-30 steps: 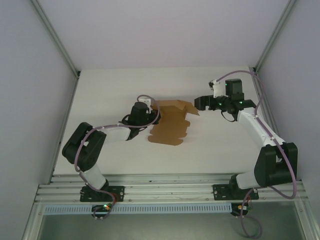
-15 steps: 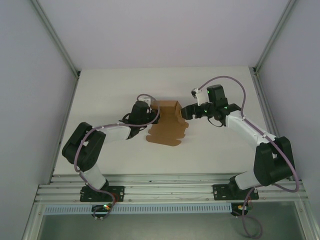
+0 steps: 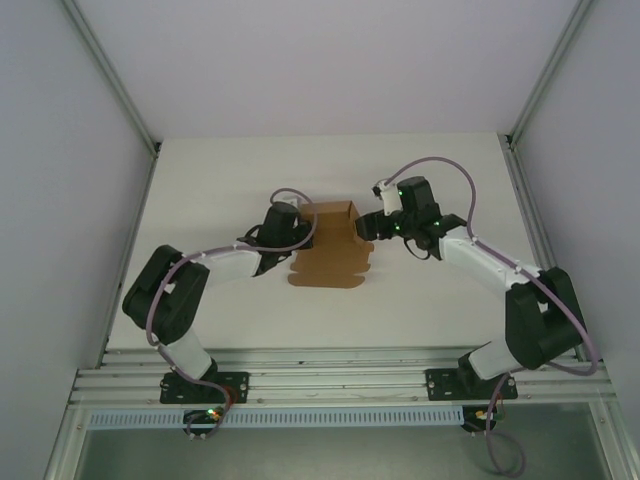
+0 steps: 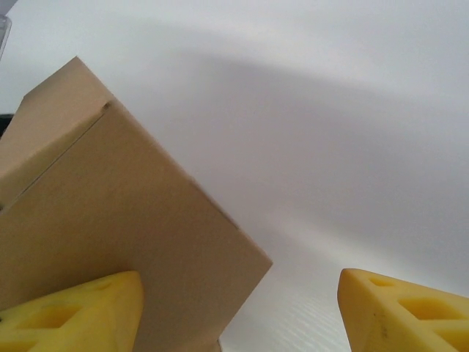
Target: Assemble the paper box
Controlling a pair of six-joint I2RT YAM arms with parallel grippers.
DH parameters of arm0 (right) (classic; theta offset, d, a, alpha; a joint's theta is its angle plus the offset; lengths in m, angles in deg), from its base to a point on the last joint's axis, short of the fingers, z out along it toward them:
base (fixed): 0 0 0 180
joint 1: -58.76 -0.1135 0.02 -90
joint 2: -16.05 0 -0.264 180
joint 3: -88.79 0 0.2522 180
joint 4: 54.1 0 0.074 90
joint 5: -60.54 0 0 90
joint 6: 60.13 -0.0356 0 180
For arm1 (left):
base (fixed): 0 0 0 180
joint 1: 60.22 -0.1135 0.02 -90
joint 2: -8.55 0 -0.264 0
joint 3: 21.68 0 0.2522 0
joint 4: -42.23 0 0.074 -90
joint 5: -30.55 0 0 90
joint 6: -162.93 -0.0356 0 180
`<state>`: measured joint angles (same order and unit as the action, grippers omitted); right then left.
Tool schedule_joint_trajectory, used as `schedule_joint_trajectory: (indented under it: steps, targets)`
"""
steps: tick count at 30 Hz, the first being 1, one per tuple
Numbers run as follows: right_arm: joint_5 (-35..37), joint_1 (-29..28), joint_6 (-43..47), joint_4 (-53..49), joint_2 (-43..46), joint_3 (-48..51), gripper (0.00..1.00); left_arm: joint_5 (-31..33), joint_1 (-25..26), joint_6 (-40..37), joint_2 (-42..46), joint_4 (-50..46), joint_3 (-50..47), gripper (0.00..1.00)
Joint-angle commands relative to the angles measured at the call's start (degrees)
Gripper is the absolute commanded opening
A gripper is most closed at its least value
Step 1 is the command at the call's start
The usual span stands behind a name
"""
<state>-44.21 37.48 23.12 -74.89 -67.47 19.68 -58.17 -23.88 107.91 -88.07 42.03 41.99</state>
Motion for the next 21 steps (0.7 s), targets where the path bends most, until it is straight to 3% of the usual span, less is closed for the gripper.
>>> schedule_joint_trajectory:
  steps: [1,6,15,16,20,21]
  targets:
    - [-2.42,-0.76,1.86,-1.39,5.08,1.79,0.70,4.47,0.23,1.85,2.82,-3.48,2.65,0.00]
    - [-11.39,-0.77,2.31,-0.79,7.40,3.66,0.68,3.83,0.21,1.65,3.19,-3.68,3.04,0.00]
    - [-14.67,-0.61,2.74,2.02,9.49,5.34,0.65,1.60,0.19,0.75,3.71,-3.06,3.10,0.00]
    - [-13.63,-0.56,2.70,1.84,9.12,4.87,0.62,1.45,0.23,0.88,3.81,-2.66,2.92,0.00]
    - [-1.88,-1.40,0.17,0.31,7.47,2.04,0.31,3.14,0.79,2.37,4.23,-4.08,3.47,0.00]
    - [1.69,-1.88,-0.41,0.02,7.26,1.68,0.30,4.24,1.11,2.80,4.33,-4.87,3.82,0.00]
